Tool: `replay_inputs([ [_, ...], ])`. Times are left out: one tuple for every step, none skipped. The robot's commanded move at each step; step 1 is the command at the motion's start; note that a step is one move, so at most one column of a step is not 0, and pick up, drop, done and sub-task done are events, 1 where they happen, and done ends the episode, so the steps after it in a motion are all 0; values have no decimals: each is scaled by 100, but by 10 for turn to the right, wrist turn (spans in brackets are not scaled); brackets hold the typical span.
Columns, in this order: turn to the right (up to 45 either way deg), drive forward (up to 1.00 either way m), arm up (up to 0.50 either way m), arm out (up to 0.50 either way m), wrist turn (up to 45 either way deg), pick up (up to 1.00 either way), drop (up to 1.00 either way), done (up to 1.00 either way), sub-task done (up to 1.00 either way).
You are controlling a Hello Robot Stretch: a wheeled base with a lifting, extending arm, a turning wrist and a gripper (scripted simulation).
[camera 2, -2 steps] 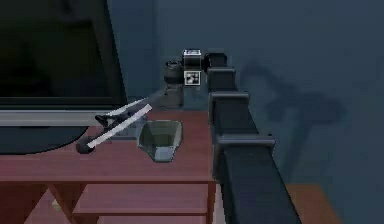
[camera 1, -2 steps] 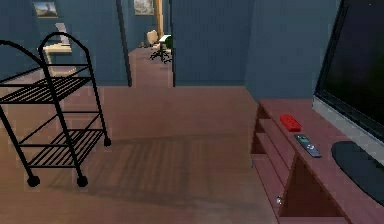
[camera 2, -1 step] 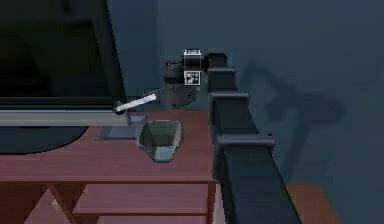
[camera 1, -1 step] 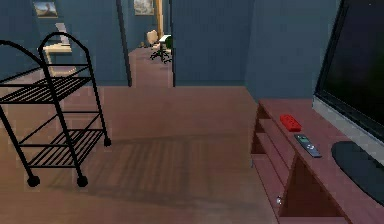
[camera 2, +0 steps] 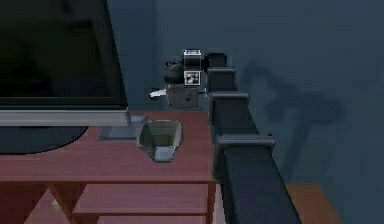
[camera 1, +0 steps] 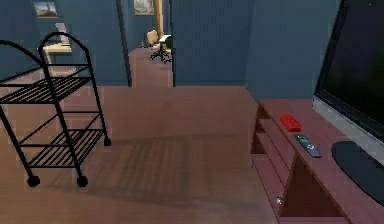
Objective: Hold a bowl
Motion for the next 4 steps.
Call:
replay_inputs([
  [0, 0, -20, 0, 0, 0, 0, 0, 0],
  [0, 0, 0, 0, 0, 100, 0, 0, 0],
  [0, 0, 10, 0, 0, 0, 0, 0, 0],
  [0, 0, 0, 0, 0, 0, 0, 100, 0],
])
